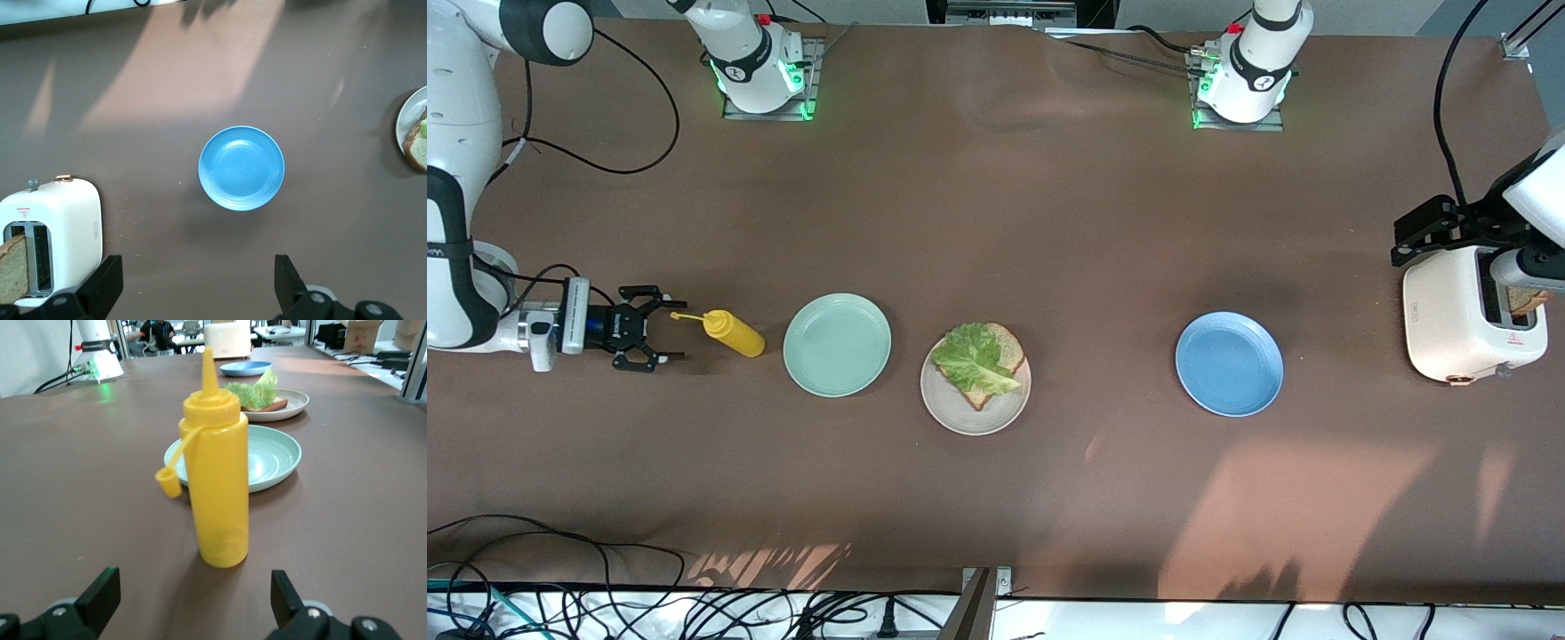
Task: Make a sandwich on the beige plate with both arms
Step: 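Close the right gripper around the yellow mustard bottle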
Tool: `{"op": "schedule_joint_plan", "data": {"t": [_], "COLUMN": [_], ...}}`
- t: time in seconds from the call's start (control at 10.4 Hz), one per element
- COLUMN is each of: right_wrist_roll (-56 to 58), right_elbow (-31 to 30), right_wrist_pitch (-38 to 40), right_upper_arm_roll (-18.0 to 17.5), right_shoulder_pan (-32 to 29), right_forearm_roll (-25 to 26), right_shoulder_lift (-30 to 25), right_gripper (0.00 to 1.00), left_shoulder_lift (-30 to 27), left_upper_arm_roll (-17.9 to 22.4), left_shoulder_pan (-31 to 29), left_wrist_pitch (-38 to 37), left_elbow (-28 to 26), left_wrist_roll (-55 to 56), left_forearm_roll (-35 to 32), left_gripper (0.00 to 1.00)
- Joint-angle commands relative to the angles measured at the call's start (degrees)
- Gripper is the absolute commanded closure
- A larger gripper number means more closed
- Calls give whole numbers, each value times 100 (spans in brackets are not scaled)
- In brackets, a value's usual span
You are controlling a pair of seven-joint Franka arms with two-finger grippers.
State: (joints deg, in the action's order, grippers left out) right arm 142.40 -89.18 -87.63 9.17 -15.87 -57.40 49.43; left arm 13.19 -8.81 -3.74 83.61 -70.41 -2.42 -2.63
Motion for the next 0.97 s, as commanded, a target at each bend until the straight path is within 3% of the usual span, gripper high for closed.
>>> {"op": "schedule_joint_plan", "data": {"t": [0.0, 0.48, 0.58, 0.77, 0.87], "right_wrist_roll": [33, 25, 25, 7, -10], "right_elbow": [191, 156, 156, 138, 138], "right_wrist_pitch": [-7, -526, -579, -719, -729], "right_upper_arm_roll": [14, 50, 41, 41, 49], "right_shoulder_pan": [311, 769, 787, 796, 796], "right_forearm_roll": [-454, -912, -922, -922, -922], "right_shoulder_lift": [329, 515, 515, 506, 497], "right_gripper": [0, 0, 7, 81, 100], "left_shoulder_lift": [-97, -80, -89, -80, -71], "left_upper_arm_roll": [11, 72, 72, 81, 81], "left_shoulder_pan": [5, -66, -66, -66, -66], "left_wrist_pitch": [-81, -178, -187, -204, -205], "left_elbow": [-52, -70, -70, -79, -79], "left_wrist_roll": [-57, -83, -83, -75, -75], "left_forearm_roll": [-80, -89, -106, -142, -150], "left_gripper": [0, 0, 0, 0, 0]}}
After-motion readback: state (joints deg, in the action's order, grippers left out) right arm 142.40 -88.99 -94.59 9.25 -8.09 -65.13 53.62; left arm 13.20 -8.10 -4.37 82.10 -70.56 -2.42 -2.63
